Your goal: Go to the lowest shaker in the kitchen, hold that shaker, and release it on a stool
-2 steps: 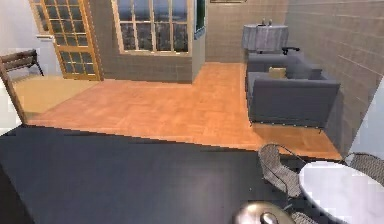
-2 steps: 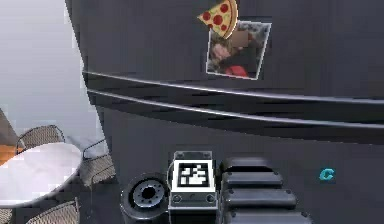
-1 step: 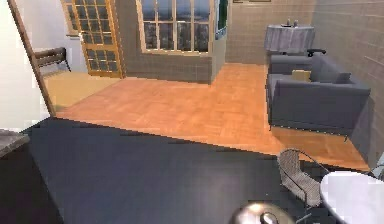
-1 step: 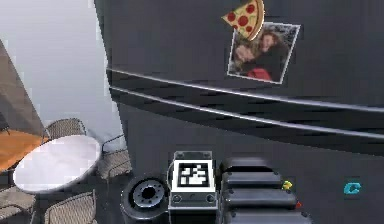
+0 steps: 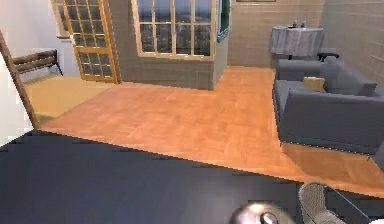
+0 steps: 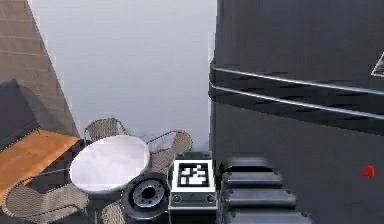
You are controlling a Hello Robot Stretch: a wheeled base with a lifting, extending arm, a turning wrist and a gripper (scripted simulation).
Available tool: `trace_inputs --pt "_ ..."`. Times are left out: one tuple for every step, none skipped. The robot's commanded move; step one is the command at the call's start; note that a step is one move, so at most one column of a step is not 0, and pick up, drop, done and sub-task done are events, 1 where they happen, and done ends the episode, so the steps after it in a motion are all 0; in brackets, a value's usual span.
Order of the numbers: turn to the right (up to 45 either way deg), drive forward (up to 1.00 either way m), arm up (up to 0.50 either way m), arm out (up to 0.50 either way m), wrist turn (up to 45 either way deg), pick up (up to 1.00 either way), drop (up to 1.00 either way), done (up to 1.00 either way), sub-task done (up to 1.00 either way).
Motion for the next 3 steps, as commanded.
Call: trace_inputs --pt "15.0 0.0 0.0 0.0 0.0 0.0 0.0 0.0 0.0" --pt "0.0 1.0 0.0 0.0 0.0 0.0 0.0 0.0 0.0" --pt "0.0 1.0 0.0 0.0 0.0 0.0 0.0 0.0 0.0"
